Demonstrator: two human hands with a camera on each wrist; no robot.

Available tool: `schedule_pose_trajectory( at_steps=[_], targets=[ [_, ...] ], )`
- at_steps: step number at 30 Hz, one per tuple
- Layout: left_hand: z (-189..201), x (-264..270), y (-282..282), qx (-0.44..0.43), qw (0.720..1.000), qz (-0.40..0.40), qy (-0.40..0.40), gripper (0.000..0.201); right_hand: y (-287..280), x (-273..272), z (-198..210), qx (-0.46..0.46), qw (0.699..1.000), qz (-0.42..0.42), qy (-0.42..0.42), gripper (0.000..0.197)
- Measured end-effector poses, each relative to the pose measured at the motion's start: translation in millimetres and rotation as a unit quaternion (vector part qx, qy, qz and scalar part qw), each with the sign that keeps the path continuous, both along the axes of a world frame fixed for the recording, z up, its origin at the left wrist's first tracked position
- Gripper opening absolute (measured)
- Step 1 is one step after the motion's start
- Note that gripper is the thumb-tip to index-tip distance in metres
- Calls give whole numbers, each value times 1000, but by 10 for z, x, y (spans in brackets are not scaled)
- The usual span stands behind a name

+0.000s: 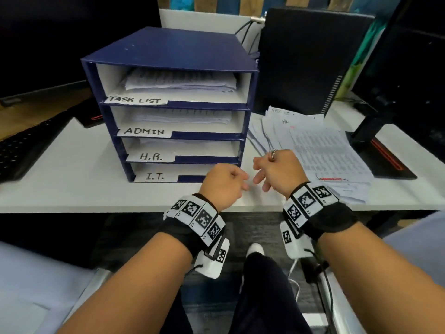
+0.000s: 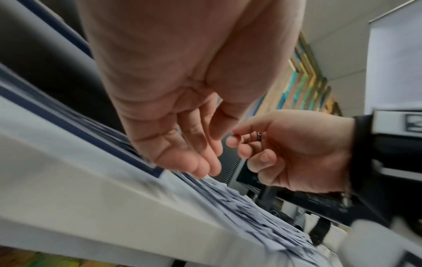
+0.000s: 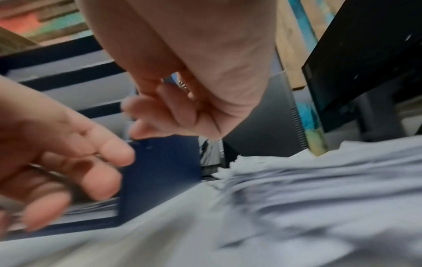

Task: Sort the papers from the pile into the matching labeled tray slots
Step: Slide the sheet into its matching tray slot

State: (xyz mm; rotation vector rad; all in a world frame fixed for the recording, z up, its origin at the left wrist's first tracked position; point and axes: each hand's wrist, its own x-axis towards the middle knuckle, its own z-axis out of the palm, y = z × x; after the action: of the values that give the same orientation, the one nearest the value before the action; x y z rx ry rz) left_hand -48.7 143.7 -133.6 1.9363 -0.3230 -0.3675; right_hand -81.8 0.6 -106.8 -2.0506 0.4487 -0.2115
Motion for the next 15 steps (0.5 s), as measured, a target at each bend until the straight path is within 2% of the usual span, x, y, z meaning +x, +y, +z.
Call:
schedule_pose_trajectory(
  at_steps=[4, 6, 8, 10, 12, 15],
  targets=[
    [1, -42, -500, 28, 996, -80, -18, 22, -675, 45, 27, -146, 985, -88, 12, 20],
    [10, -3, -737, 44, 994, -88, -44, 23, -953, 57, -26, -214, 972, -87, 46, 20],
    [56, 66, -939, 60, 991, -92, -70, 32, -1147, 34, -110, -257, 959, -64, 105, 29],
    [110, 144, -1099, 83, 986, -122, -72, 42, -1261, -9, -195, -314, 934, -36, 163, 30],
    [150, 227, -1233, 127, 977, -164, -58, 52, -1329, -50, -215, -364, 911, -36, 188, 29],
    [179, 343, -1373, 248, 945, -193, -85, 55, -1421, -79, -148, -398, 899, -52, 173, 33]
  ],
)
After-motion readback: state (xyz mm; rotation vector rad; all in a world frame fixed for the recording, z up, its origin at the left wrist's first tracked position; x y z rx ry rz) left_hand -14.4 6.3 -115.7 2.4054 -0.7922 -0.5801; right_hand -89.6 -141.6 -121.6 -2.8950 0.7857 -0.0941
